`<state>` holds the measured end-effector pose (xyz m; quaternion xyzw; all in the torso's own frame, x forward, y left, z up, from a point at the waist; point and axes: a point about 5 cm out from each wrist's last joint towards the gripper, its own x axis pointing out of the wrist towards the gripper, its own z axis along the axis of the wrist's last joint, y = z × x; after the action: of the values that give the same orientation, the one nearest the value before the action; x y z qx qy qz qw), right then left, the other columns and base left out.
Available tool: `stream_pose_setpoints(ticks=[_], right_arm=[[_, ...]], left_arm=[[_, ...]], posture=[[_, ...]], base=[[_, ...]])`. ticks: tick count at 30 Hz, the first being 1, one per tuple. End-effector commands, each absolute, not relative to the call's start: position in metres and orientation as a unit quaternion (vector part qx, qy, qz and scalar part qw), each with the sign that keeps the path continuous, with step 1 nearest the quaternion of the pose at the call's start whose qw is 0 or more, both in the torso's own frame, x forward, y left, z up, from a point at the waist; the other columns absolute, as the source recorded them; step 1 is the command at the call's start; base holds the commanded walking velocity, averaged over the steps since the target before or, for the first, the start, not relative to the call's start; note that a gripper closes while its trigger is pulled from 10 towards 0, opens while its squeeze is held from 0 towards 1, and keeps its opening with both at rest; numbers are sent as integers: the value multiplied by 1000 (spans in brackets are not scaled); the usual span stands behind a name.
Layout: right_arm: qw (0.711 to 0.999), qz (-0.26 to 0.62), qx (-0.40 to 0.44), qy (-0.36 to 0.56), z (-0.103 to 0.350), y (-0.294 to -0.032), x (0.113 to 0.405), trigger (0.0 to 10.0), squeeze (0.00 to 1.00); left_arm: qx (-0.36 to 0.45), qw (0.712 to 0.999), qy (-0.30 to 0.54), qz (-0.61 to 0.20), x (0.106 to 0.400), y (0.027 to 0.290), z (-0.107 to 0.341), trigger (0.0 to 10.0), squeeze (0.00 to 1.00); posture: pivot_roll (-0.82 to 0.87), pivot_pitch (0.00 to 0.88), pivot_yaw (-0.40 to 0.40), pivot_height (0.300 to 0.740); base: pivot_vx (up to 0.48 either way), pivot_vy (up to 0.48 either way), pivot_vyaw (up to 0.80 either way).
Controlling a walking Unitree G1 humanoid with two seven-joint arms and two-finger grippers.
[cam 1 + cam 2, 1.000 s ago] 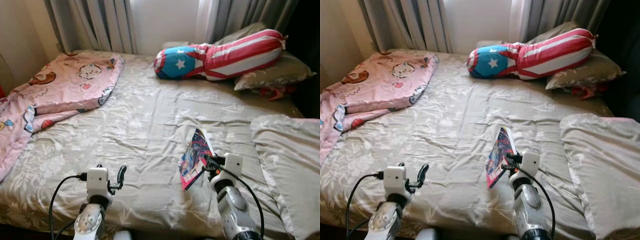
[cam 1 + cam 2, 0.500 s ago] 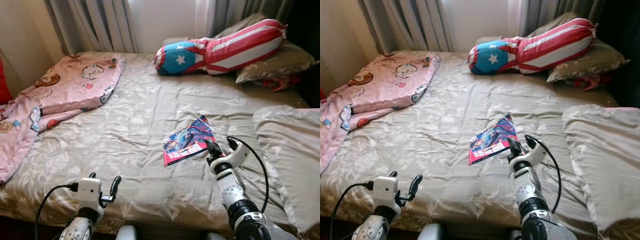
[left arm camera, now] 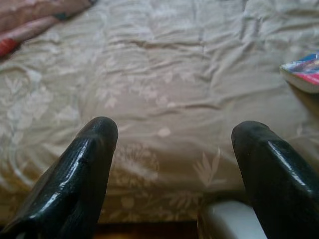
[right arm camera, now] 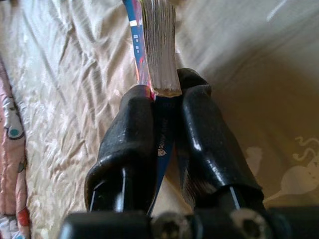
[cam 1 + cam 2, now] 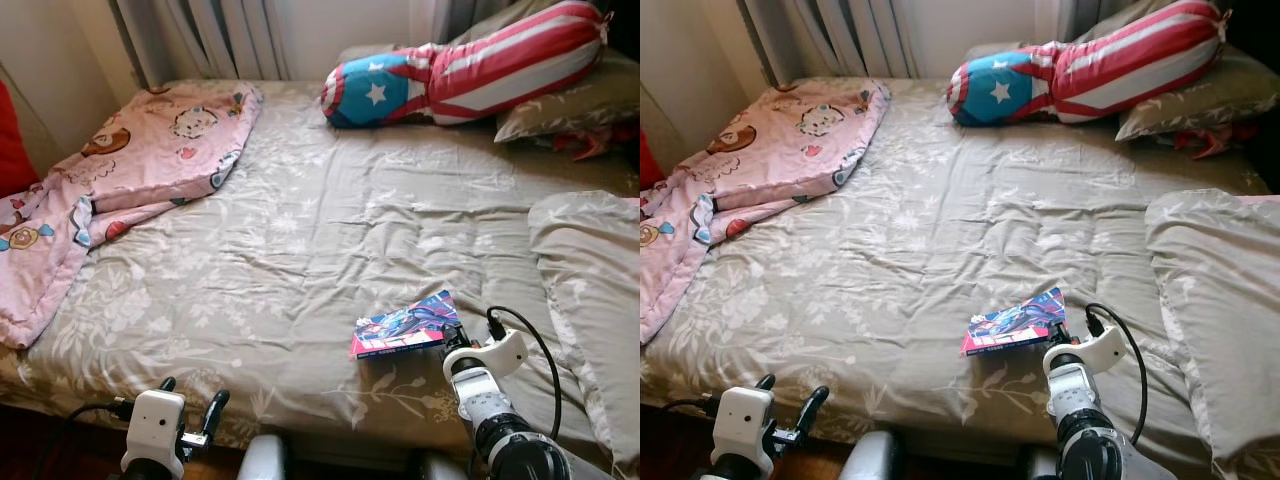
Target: Clean up the room
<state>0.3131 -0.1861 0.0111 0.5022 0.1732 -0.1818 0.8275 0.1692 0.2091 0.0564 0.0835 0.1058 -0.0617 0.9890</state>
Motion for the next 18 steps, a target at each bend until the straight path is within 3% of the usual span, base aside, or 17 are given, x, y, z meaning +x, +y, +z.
stream_pose_setpoints(ticks=[1, 7, 17, 18], right_arm=[[828, -193, 493, 183, 11, -188, 313, 10000, 0], [808, -252, 496, 193, -3, -205, 297, 10000, 0], [791, -277, 510, 192, -9, -210, 290, 10000, 0], [791, -277, 510, 192, -9, -210, 290, 10000, 153]], left_arm=[[95, 986, 118, -68, 166, 210, 58, 10000, 0], [94, 984, 128, -80, 163, 205, 57, 10000, 0], [99, 981, 140, -87, 157, 205, 58, 10000, 0], [100, 981, 140, -87, 157, 205, 59, 10000, 0]], posture=[[306, 175, 68, 637], [299, 193, 72, 637], [299, 205, 81, 637], [300, 207, 82, 637]], base=[[0, 0, 0], [0, 0, 0], [0, 0, 0], [0, 0, 0]])
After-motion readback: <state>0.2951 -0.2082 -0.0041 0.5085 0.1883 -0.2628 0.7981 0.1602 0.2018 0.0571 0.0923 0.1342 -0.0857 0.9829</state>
